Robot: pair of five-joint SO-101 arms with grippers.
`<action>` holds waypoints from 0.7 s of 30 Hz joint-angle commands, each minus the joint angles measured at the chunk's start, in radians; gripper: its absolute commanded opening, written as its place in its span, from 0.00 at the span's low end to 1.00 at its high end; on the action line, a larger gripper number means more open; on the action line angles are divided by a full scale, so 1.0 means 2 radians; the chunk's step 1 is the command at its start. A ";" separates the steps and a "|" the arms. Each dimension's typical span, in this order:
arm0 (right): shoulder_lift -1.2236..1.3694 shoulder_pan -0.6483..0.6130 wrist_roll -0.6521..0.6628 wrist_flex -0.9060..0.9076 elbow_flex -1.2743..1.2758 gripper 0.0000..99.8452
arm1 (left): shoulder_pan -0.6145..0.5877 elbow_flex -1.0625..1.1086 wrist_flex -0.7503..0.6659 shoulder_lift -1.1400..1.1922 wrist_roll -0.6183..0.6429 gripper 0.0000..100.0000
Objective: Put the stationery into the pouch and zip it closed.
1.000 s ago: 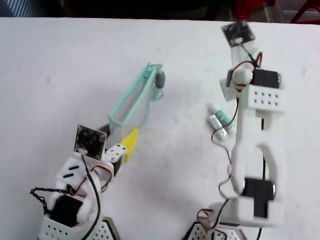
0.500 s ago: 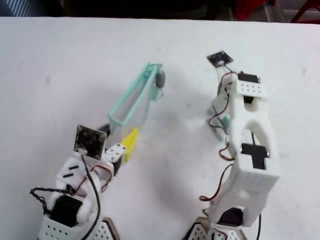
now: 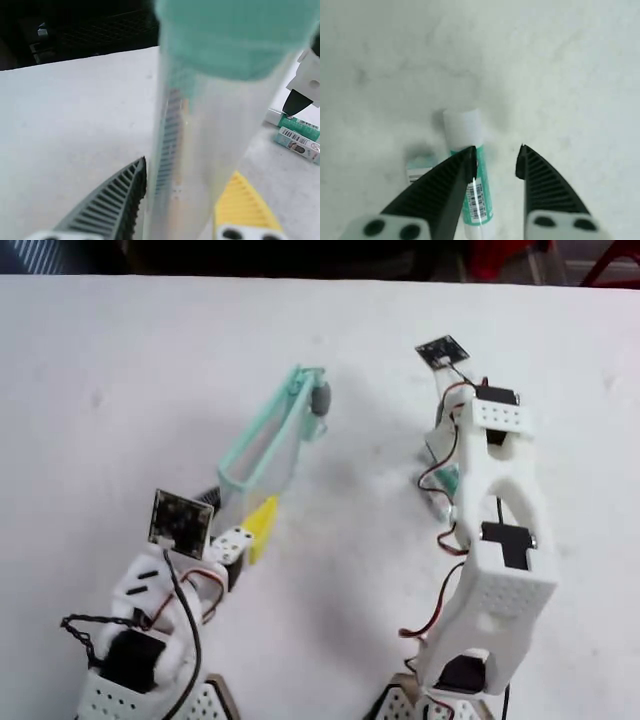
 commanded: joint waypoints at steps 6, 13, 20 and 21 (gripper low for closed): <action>-0.046 -0.018 -0.008 0.033 0.000 0.14 | 0.000 -0.004 -0.015 -0.001 -0.004 0.22; -0.058 -0.035 -0.009 0.055 0.001 0.14 | 0.000 -0.004 -0.015 -0.001 -0.004 0.22; -0.021 -0.040 -0.006 0.052 -0.001 0.14 | 0.000 -0.004 -0.014 -0.001 -0.004 0.22; -0.014 -0.040 -0.006 0.052 -0.002 0.14 | 0.000 -0.004 -0.014 -0.001 -0.004 0.22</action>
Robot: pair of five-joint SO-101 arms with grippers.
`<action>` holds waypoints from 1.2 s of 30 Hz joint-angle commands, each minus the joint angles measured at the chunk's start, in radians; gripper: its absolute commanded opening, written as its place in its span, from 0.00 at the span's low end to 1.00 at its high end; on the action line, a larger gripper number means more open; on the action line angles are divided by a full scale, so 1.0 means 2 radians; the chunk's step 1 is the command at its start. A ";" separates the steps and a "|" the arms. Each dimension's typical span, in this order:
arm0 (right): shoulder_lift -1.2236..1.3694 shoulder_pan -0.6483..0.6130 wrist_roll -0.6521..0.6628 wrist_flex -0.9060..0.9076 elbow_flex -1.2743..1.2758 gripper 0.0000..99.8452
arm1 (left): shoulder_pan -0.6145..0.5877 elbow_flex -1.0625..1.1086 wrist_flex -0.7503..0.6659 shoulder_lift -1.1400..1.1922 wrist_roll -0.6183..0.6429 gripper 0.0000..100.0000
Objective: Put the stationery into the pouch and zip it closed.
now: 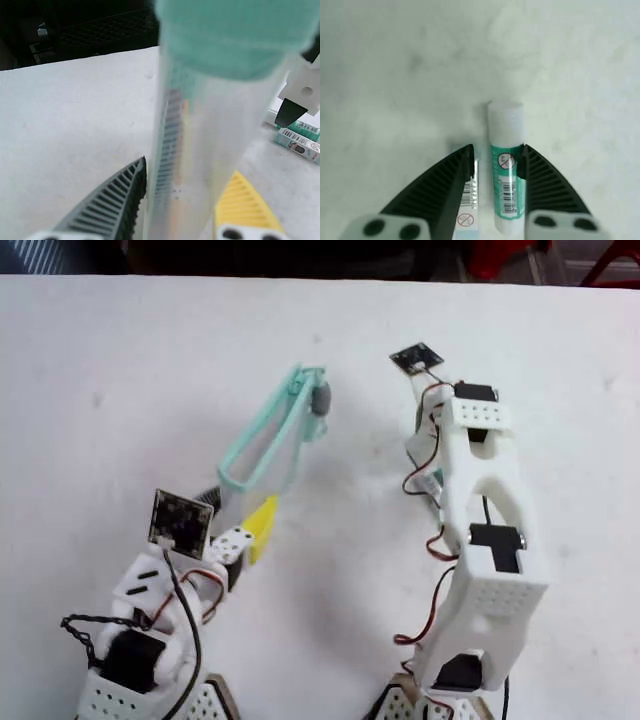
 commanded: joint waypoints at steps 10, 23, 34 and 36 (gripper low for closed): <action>0.036 0.000 -0.005 -0.020 -0.008 0.14 | -0.001 -0.004 -0.013 -0.001 -0.004 0.22; 0.041 0.001 -0.007 -0.021 -0.008 0.06 | -0.001 -0.004 -0.013 -0.001 -0.004 0.22; 0.036 0.036 -0.088 -0.045 -0.006 0.02 | 0.000 -0.004 -0.015 -0.001 -0.004 0.22; 0.036 0.043 -0.097 -0.046 -0.007 0.02 | 0.000 -0.003 -0.015 -0.001 -0.004 0.22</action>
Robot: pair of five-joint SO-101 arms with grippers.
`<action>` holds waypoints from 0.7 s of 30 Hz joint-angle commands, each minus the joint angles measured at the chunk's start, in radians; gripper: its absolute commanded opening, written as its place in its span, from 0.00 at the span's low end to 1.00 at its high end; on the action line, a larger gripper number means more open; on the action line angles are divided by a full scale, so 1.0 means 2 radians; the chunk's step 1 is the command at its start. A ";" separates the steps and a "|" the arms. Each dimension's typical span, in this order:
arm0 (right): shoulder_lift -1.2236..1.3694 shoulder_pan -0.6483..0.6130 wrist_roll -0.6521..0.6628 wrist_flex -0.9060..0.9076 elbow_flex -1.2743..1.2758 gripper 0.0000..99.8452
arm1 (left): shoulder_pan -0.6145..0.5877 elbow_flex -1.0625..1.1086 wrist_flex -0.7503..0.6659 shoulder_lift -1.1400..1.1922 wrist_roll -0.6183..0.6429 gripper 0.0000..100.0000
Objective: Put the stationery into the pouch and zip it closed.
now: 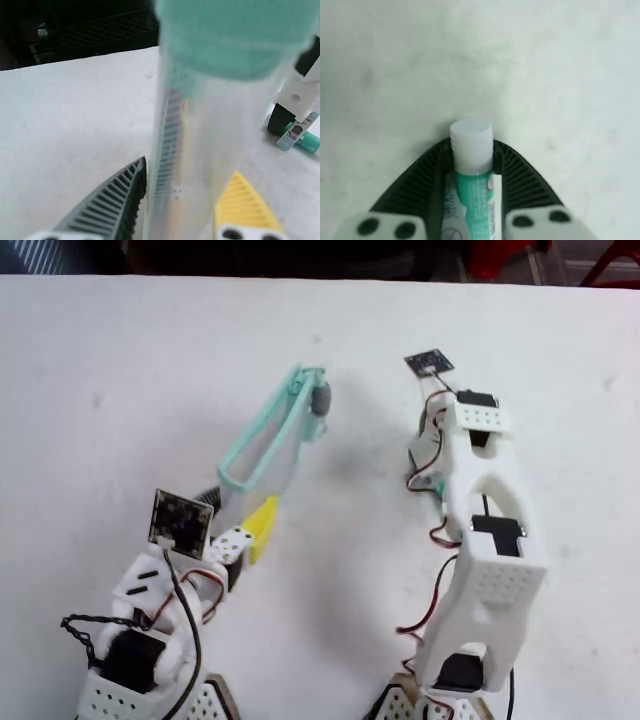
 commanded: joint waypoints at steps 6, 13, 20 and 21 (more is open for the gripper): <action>-0.006 0.019 -0.024 -0.006 -0.006 0.02 | -0.003 -0.004 -0.010 -0.001 -0.001 0.22; -0.006 0.017 -0.021 -0.005 -0.006 0.02 | -0.003 -0.004 -0.010 -0.001 0.000 0.22; -0.006 0.016 -0.021 -0.005 -0.006 0.02 | -0.003 -0.004 -0.012 -0.001 0.000 0.22; -0.006 0.016 -0.021 -0.005 -0.006 0.02 | -0.003 -0.004 -0.012 -0.001 0.000 0.22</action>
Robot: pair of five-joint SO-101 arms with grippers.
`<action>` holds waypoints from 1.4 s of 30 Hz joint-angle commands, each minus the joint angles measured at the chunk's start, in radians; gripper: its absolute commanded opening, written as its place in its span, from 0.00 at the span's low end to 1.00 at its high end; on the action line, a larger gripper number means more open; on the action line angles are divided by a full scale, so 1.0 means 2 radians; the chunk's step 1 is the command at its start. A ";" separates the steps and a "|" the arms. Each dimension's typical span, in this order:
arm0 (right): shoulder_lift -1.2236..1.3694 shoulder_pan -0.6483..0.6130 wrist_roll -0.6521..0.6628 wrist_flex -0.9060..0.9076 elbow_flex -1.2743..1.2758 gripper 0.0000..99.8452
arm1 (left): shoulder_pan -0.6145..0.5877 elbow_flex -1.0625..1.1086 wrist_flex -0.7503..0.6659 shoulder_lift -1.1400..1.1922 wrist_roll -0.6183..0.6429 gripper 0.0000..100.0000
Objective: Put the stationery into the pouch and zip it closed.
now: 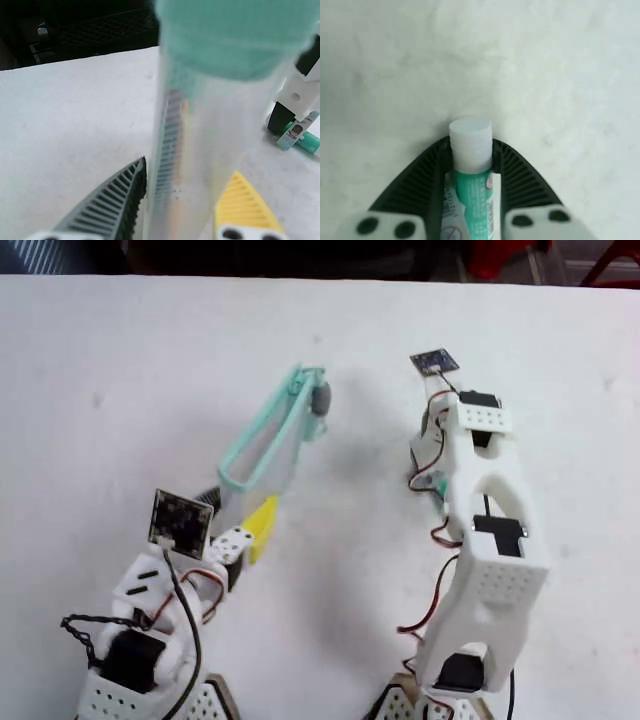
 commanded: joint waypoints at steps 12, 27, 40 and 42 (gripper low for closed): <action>-0.006 0.010 -0.008 -0.003 -0.007 0.02 | 0.000 -0.004 -0.012 -0.001 0.000 0.22; -0.006 0.009 -0.008 0.080 -0.143 0.02 | -0.003 -0.004 -0.011 -0.001 0.000 0.22; -0.006 -0.001 -0.008 0.306 -0.426 0.02 | -0.001 -0.004 -0.011 -0.001 -0.001 0.22; -0.006 -0.003 -0.008 0.320 -0.456 0.02 | -0.001 -0.004 -0.011 -0.001 -0.001 0.22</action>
